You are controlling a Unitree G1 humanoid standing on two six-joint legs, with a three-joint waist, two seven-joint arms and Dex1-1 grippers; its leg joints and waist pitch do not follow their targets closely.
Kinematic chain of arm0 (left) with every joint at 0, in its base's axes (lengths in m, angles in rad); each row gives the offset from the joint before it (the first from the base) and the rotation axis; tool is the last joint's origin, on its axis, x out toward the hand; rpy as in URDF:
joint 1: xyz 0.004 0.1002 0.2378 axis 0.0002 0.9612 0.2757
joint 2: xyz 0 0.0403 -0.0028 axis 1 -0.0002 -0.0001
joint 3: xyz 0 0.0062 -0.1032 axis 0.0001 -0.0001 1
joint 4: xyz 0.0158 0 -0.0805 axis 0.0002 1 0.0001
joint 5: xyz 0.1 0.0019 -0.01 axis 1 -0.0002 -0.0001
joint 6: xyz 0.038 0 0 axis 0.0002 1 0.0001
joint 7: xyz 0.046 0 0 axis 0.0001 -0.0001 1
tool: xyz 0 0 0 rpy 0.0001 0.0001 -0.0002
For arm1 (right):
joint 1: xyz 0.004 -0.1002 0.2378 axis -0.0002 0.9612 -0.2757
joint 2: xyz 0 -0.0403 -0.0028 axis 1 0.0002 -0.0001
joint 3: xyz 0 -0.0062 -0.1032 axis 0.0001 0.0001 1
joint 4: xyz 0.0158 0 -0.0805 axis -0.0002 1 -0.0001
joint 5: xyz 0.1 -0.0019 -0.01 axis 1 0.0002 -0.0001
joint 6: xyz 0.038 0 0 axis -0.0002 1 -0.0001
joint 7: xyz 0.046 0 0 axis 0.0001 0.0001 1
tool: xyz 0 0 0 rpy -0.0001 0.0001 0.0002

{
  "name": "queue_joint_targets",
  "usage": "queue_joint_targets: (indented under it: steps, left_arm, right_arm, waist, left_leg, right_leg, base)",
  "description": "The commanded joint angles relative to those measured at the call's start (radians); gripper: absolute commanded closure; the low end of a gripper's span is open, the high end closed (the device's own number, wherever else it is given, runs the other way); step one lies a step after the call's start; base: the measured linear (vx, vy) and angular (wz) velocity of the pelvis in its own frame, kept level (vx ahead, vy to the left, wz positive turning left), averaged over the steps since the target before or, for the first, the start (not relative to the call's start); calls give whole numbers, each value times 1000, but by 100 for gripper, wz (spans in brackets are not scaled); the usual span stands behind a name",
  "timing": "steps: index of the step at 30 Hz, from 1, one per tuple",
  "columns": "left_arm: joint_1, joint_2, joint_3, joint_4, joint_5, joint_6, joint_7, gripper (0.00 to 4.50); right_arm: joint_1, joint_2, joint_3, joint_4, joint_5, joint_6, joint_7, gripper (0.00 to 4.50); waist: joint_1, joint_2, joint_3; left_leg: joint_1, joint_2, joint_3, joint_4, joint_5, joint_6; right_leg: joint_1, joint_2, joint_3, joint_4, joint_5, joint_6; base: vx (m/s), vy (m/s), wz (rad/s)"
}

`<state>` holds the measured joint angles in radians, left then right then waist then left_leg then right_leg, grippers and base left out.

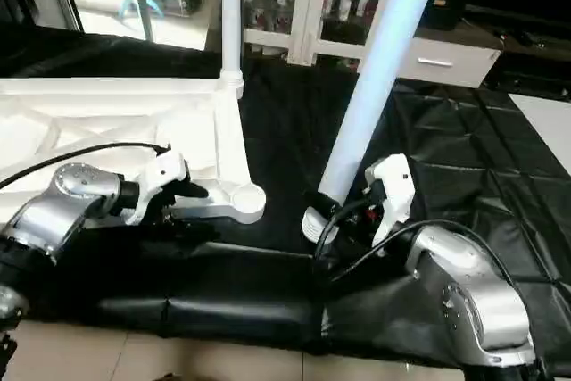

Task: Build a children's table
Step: Pick table leg

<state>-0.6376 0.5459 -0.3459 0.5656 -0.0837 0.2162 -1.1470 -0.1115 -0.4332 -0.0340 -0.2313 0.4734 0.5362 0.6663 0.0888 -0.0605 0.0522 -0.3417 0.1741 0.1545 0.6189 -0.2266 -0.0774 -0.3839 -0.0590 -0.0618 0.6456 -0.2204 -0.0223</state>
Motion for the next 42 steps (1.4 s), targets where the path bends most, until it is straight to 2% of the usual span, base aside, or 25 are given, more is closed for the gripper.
queue_joint_targets:
  steps: [1, 3, 4, 8, 11, 14, 17, 20, 22, 25, 27, 30, 33, 36, 37, 41, 42]
  left_arm:
    - [-27, 3, 4, 44, 18, -34, -20, 123]
    - [-34, 7, 4, 65, 27, -49, -24, 137]
    - [-37, 8, 6, 74, 29, -53, -27, 158]
    - [-49, 9, 5, 96, 38, -62, -38, 177]
    - [-56, 1, 5, 115, 41, -72, -44, 212]
    - [-59, -2, 7, 125, 45, -80, -46, 215]
    - [-66, -2, 9, 147, 52, -93, -56, 255]
    - [-70, 0, 6, 155, 57, -97, -67, 262]
    - [-69, -1, 6, 156, 58, -98, -69, 292]
    - [-68, -3, 11, 162, 59, -100, -74, 305]
    - [-69, -3, 13, 167, 63, -103, -78, 340]
    - [-69, 0, 10, 170, 68, -106, -80, 347]
    - [-68, 1, 13, 173, 68, -104, -84, 389]
    - [-64, 3, 13, 165, 68, -98, -88, 405]
    - [-64, 3, 13, 165, 68, -98, -88, 428]
    - [14, -1, 3, 27, 63, -54, -93, 445]
    - [41, -4, -3, -22, 58, -38, -91, 445]
  right_arm:
    - [-1, -14, -20, -20, 12, 0, 14, 264]
    - [-4, -15, -20, -17, 12, 0, 16, 264]
    - [-6, -16, -20, -16, 12, 1, 17, 264]
    - [-12, -18, -7, -18, 8, 1, 19, 264]
    - [-16, -18, -2, -22, 11, 3, 19, 264]
    - [-16, -18, -1, -23, 11, 3, 21, 264]
    - [-16, -20, -5, -21, 10, 2, 25, 264]
    - [-16, -20, -5, -20, 10, 1, 27, 264]
    - [-15, -20, -3, -21, 10, 1, 28, 264]
    - [-12, -24, 0, -26, 8, 2, 32, 264]
    - [-10, -27, 1, -30, 7, 3, 34, 264]
    - [-9, -28, 2, -32, 8, 4, 34, 264]
    - [-10, -27, 4, -33, 8, 5, 34, 264]
    - [-15, -25, 6, -31, 7, 6, 33, 264]
    - [-15, -25, 6, -31, 7, 6, 33, 264]
    - [-77, 61, -43, -10, 65, 56, -61, 264]
    - [-100, 82, -55, 6, 70, 69, -95, 264]
  waist:
    - [1, 10, -55]
    - [1, 8, -53]
    - [1, 7, -53]
    - [2, 9, -53]
    - [1, 10, -53]
    - [1, 10, -53]
    - [1, 9, -51]
    - [1, 8, -50]
    - [1, 8, -50]
    - [0, 9, -51]
    - [0, 9, -50]
    - [0, 8, -50]
    - [1, 8, -51]
    - [1, 8, -52]
    - [1, 7, -52]
    - [-4, 12, -55]
    - [-7, 10, -55]
  left_leg:
    - [2, 60, -14, -87, -87, -5]
    - [2, 60, -15, -89, -97, -1]
    - [2, 60, -15, -88, -96, -1]
    - [3, 62, -15, -89, -94, -3]
    - [3, 63, -15, -89, -93, -4]
    - [1, 63, -15, -90, -93, -4]
    - [2, 62, -15, -90, -100, -4]
    - [2, 63, -15, -92, -111, -7]
    - [3, 65, -16, -92, -116, -10]
    - [3, 65, -16, -92, -110, -8]
    - [2, 65, -15, -93, -110, -7]
    - [3, 65, -15, -93, -114, -6]
    - [2, 65, -16, -93, -103, -4]
    - [2, 65, -15, -93, -91, 0]
    - [2, 65, -15, -92, -87, 1]
    - [4, 68, -17, -96, -64, 1]
    - [4, 67, -13, -94, -50, 2]
  right_leg:
    - [50, -98, 61, -75, -51, -206]
    - [49, -99, 62, -78, -71, -199]
    - [49, -99, 62, -78, -75, -198]
    - [48, -101, 63, -77, -68, -204]
    - [48, -102, 62, -76, -66, -206]
    - [49, -102, 63, -77, -66, -206]
    - [47, -102, 63, -79, -78, -204]
    - [47, -103, 63, -81, -100, -199]
    - [46, -104, 64, -82, -108, -198]
    - [46, -104, 63, -80, -90, -203]
    - [46, -104, 64, -81, -89, -204]
    - [46, -104, 64, -82, -104, -200]
    - [46, -105, 64, -80, -89, -202]
    - [48, -105, 64, -79, -72, -204]
    - [48, -105, 64, -78, -64, -205]
    - [49, -107, 62, -72, -15, -223]
    - [47, -104, 62, -71, 0, -232]
  base:
    - [0, 0, 0]
    - [0, 0, 0]
    - [0, 0, 0]
    - [0, 0, 0]
    - [0, 0, 0]
    - [0, 0, 0]
    - [0, 0, 0]
    - [0, 0, 0]
    - [0, 0, 0]
    - [0, 0, 0]
    - [0, 0, 0]
    - [0, 0, 0]
    - [0, 0, 0]
    - [0, 0, 0]
    - [0, 0, 0]
    - [0, 0, 0]
    - [0, 0, 0]
